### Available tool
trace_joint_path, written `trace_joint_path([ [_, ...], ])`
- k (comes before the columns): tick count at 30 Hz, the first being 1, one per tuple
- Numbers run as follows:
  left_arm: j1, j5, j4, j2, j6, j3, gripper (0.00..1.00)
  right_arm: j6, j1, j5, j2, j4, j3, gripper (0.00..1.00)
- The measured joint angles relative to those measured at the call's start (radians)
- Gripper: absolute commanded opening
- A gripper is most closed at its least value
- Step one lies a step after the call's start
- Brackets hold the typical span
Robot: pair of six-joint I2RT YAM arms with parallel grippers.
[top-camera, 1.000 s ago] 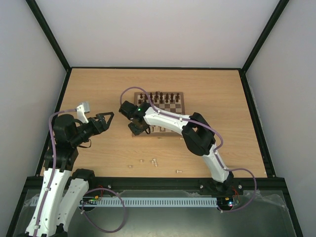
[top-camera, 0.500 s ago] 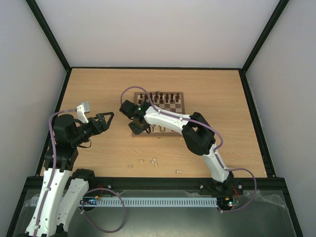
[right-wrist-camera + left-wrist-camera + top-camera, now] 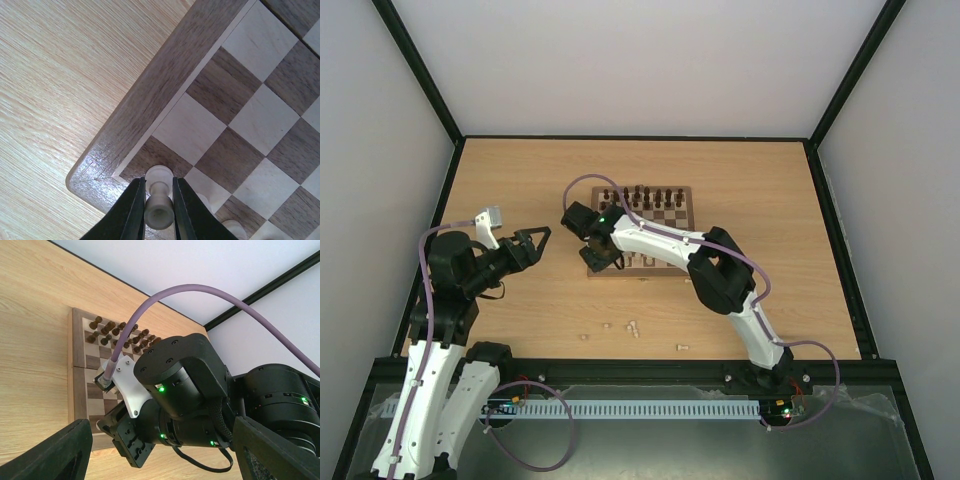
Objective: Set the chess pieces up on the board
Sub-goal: Place the chess piece on the chessboard, then pick up the chess piece at the center of the board.
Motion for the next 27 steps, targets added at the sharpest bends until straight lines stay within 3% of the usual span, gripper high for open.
trace_joint_path([
  [11, 0.000, 0.000, 0.003, 0.004, 0.000, 0.000, 0.80, -0.003, 0.000, -0.006, 0.012, 0.000, 0.009, 0.21],
  [23, 0.000, 0.000, 0.015, 0.005, 0.000, -0.001, 0.80, -0.003, 0.000, -0.019, 0.003, 0.018, 0.006, 0.37],
  [27, 0.000, 0.000, 0.015, 0.008, -0.001, -0.001, 0.80, 0.001, 0.000, -0.032, -0.065, 0.045, -0.047, 0.41],
])
